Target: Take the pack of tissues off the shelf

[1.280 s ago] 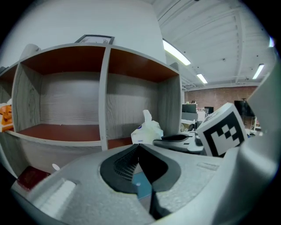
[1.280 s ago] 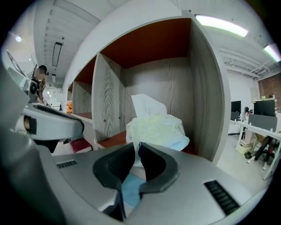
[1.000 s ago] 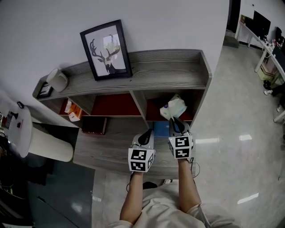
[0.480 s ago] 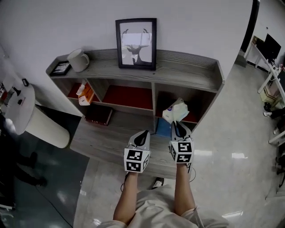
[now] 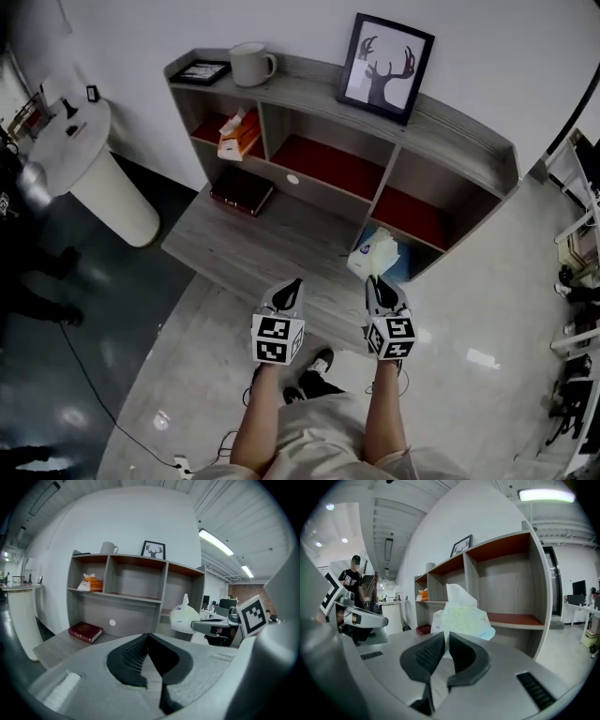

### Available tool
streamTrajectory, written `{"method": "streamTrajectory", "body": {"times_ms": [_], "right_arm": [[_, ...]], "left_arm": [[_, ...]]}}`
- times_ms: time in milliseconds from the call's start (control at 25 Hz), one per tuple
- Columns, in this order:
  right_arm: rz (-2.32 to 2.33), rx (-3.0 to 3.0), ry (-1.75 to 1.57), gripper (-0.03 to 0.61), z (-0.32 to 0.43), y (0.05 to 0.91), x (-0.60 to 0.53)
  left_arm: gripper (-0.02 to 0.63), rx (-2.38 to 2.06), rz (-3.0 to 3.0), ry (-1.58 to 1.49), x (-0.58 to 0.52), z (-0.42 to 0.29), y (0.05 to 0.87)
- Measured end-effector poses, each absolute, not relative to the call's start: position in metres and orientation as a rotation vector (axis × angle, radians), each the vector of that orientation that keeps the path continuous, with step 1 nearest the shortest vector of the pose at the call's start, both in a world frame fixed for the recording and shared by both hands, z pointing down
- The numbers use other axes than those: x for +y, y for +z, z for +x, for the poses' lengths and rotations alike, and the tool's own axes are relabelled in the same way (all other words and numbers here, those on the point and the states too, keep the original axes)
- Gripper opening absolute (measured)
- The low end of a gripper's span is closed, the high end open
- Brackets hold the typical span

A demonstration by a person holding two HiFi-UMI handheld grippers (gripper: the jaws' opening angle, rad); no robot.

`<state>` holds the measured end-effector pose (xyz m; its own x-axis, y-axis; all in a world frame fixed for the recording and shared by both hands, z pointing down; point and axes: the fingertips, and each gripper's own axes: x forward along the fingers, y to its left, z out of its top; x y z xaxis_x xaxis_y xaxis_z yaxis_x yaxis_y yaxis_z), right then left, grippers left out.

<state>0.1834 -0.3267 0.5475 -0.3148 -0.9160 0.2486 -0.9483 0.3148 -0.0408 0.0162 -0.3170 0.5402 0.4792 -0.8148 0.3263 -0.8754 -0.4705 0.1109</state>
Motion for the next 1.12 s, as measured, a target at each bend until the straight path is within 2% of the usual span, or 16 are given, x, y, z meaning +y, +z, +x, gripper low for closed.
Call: {"method": "streamTrajectory", "body": {"times_ms": [560,1120], "right_arm": [[1.424,-2.482,0.278,0.040,0.099,0.573,-0.260],[1.424,-2.477,0.286,0.040,0.097,0.576,-0.234]], "left_arm": [[0.009,-1.558,2.367,0.296,-0.251,-0.024,0.550],[0.009,-1.577,2.354,0.319,-0.221,-0.029,0.557]]}}
